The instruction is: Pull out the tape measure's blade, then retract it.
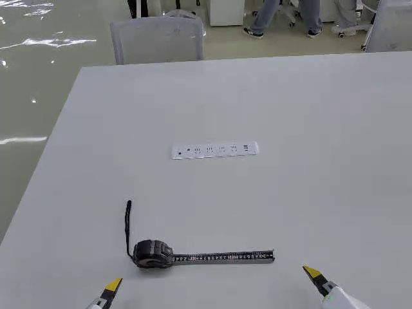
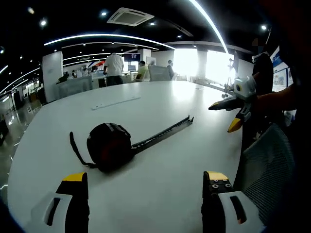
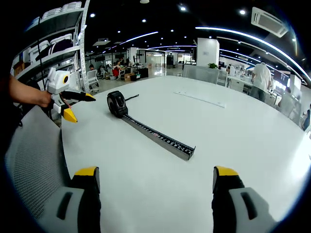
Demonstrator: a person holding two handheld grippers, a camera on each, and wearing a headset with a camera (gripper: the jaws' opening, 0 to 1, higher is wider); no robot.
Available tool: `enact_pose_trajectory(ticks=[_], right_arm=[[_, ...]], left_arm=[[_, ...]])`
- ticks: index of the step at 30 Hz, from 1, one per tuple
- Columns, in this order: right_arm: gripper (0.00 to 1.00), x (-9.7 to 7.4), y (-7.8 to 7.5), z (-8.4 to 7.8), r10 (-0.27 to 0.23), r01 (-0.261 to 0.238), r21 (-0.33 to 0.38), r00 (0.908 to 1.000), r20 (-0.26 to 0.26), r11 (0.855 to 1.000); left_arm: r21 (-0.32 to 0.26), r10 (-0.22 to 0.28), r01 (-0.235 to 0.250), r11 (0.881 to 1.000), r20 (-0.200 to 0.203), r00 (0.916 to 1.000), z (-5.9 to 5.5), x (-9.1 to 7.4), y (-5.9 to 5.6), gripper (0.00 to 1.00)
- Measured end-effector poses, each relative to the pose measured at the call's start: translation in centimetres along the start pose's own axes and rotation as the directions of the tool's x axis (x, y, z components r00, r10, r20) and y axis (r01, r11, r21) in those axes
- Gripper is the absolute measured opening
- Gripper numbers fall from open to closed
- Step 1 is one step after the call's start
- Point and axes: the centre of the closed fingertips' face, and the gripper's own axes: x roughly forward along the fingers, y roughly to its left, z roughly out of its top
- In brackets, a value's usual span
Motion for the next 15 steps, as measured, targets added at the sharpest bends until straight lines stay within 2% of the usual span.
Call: enact_pose_trajectory(ticks=[7,13,15], right_arm=[[0.98,0.1,0.9,0.9,-0.012,0.012,0.008,0.9994,0.032,1.0],[0.99,0.2,1.4,1.4,-0.013,0.014,-0.008,0.9987,0.048,1.0],[0.99,0.2,1.5,1.5,-0.012,0.012,0.001,0.9984,0.055,1.0]], left_arm=[[0.003,0.004,-0.004,1.0,0.001,1.0,0.1,-0.3,-1.3,1.0],[-0.007,0.018,-0.018,1.0,0.006,0.9998,0.1,-0.3,-1.3,1.0],[-0.016,0.014,-0.014,1.0,0.026,0.9995,0.5,-0.5,-1.3,1.0]])
